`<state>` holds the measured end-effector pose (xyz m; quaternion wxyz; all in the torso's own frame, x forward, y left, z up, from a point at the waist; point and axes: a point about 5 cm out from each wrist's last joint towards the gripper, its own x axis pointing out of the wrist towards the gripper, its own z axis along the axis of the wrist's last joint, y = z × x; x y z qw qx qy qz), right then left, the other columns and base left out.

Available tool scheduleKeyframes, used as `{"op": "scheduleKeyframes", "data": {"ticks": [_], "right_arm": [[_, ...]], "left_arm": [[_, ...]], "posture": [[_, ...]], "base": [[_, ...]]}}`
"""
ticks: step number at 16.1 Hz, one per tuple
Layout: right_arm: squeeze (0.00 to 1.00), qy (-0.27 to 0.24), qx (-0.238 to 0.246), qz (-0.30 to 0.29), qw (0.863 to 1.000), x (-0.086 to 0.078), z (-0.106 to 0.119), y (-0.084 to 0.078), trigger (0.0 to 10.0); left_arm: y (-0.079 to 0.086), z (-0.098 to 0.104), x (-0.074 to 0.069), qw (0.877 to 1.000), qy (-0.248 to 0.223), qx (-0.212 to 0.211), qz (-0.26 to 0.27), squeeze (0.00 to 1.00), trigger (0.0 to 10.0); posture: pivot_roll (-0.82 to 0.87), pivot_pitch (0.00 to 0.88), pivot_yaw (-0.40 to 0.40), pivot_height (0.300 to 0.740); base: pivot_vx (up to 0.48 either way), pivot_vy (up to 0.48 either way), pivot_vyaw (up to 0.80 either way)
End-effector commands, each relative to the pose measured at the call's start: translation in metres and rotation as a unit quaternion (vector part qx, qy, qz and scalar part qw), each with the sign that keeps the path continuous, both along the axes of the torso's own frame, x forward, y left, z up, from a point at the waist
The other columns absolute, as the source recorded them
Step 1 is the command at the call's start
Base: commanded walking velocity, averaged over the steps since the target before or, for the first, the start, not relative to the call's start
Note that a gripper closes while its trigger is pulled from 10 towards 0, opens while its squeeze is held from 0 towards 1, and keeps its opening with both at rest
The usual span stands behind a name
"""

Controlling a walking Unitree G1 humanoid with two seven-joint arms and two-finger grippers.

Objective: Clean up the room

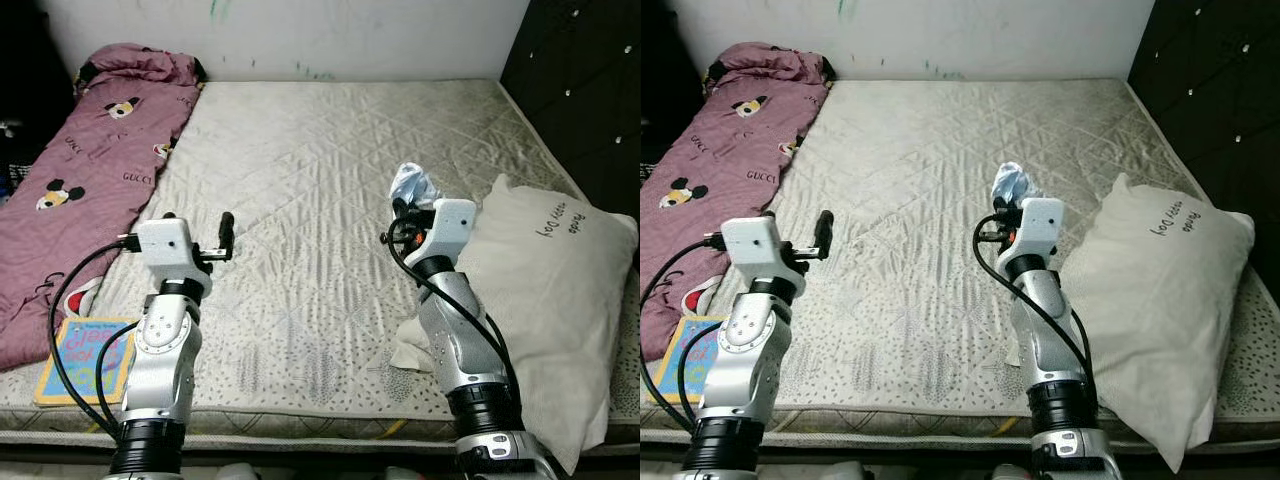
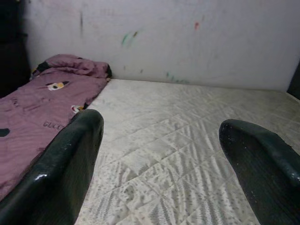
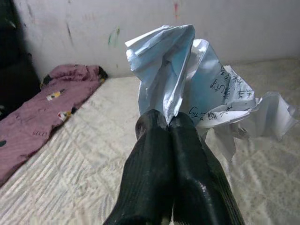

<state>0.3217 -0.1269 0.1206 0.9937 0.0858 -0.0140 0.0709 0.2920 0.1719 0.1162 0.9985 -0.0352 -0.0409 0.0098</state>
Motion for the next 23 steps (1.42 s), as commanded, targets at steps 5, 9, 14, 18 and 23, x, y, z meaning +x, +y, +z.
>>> {"op": "scheduleKeyframes", "data": {"ticks": [5, 9, 14, 18, 23], "right_arm": [[0.00, 0.019, 0.026, 0.032, 0.999, 0.000, -0.002, 0.008, 10.0], [0.00, 0.015, 0.027, 0.041, 0.999, 0.000, 0.001, 0.013, 10.0], [0.00, 0.020, 0.019, 0.053, 0.998, 0.001, 0.000, 0.016, 10.0], [0.00, -0.014, -0.023, 0.069, 0.997, 0.001, 0.005, 0.023, 10.0], [0.00, 0.011, -0.051, 0.066, 0.996, 0.004, 0.002, 0.022, 10.0]], "left_arm": [[0.003, 0.000, 0.001, 1.000, 0.006, 0.004, 0.010, 0.00, 10.0], [0.003, 0.000, 0.002, 1.000, 0.007, -0.008, 0.004, 0.00, 10.0], [0.007, 0.003, 0.004, 1.000, -0.004, 0.004, 0.004, 0.00, 10.0], [0.002, 0.004, 0.005, 1.000, 0.003, -0.018, -0.005, 0.00, 10.0], [0.000, 0.003, 0.004, 1.000, 0.006, -0.016, -0.007, 0.00, 10.0]], "posture": [[-0.09, 0.000, 0.039, 0.740], [-0.09, 0.000, 0.039, 0.740], [-0.09, 0.000, 0.042, 0.740], [-0.09, 0.000, 0.044, 0.740], [-0.09, 0.000, 0.042, 0.740]], "base": [[0.000, 0.070, 0.00], [0.000, 0.480, 0.00], [0.000, 0.480, 0.00], [0.000, 0.480, 0.00], [0.000, 0.480, 0.00]]}}
